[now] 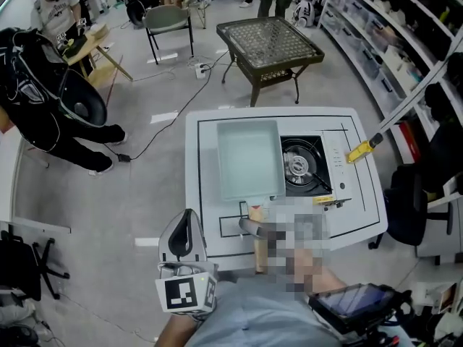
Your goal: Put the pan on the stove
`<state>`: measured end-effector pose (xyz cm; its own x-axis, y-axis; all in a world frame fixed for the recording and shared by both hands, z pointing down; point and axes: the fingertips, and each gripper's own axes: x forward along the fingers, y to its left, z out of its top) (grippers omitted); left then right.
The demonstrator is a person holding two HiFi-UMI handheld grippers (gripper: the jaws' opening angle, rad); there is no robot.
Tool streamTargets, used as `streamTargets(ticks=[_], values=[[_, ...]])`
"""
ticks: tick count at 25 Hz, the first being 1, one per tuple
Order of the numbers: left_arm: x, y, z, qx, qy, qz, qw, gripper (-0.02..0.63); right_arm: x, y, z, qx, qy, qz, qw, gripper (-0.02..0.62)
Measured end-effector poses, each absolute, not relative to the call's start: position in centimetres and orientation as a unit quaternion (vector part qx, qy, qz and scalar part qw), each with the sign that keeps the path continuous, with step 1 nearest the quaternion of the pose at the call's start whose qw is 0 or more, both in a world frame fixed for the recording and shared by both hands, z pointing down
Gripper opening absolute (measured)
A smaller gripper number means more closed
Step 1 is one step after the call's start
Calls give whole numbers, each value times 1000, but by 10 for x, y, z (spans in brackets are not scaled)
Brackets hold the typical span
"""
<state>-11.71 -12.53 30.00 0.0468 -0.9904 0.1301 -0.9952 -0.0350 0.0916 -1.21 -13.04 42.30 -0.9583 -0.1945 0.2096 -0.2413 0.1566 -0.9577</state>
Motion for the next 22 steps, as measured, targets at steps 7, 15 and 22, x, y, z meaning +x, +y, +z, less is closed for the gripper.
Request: streamTargets(ticks=[7,15,22], values=[[-68,-144,304,728,-680,16,84,18,47,-148,428,165,-752,639,14,115],[-25,-164,306,737,-671,15,86,18,97,-164,434,177,-744,645,6,115],[10,-180,315,742,-664,15,90,18,127,-171,444,173,-735,656,6,115]])
